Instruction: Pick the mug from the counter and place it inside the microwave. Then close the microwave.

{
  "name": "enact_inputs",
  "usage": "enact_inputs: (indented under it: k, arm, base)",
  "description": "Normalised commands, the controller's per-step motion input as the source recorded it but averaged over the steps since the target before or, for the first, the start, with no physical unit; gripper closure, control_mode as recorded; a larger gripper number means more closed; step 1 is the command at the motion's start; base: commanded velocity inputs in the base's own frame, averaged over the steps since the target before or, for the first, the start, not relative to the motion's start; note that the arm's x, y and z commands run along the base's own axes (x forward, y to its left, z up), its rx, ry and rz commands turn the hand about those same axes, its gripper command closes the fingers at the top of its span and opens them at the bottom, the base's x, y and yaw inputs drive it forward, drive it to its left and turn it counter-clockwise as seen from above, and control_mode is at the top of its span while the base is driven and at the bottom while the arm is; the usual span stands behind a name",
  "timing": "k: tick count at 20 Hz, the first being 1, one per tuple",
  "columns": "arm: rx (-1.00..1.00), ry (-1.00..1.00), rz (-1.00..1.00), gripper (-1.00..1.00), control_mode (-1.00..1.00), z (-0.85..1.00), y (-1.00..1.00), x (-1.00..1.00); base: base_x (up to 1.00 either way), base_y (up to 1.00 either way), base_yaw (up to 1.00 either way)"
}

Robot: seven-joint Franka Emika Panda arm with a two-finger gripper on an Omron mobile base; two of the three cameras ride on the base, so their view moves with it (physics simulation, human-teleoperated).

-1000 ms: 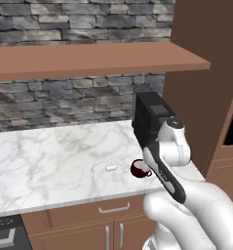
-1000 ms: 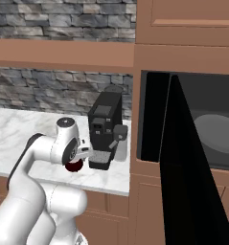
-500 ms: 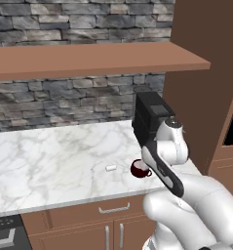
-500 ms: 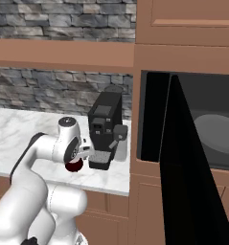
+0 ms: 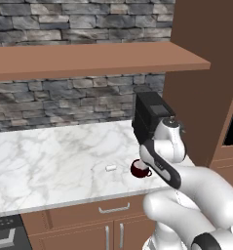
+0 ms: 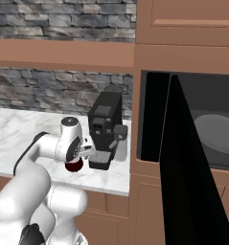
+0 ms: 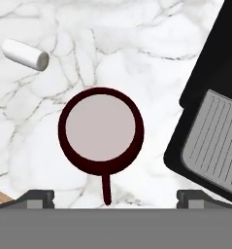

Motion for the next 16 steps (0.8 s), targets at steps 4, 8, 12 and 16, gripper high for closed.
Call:
enact_inputs:
  k: [4, 8, 12, 16]
  arm:
    - [0.00, 0.01, 0.00, -1.00, -1.00, -0.12, 0.11, 0.00]
    - [0.00, 0.01, 0.00, -1.00, -1.00, -0.10, 0.13, 0.00]
    - [0.00, 0.02, 0.00, -1.00, -1.00, -0.12, 0.12, 0.00]
    - [0.00, 0.02, 0.00, -1.00, -1.00, -0.04, 0.02, 0.00]
  base:
    - [0.00, 0.00, 0.00]
    - [0.00, 0.00, 0.00]
    - [0.00, 0.00, 0.00]
    - [0.00, 0.00, 0.00]
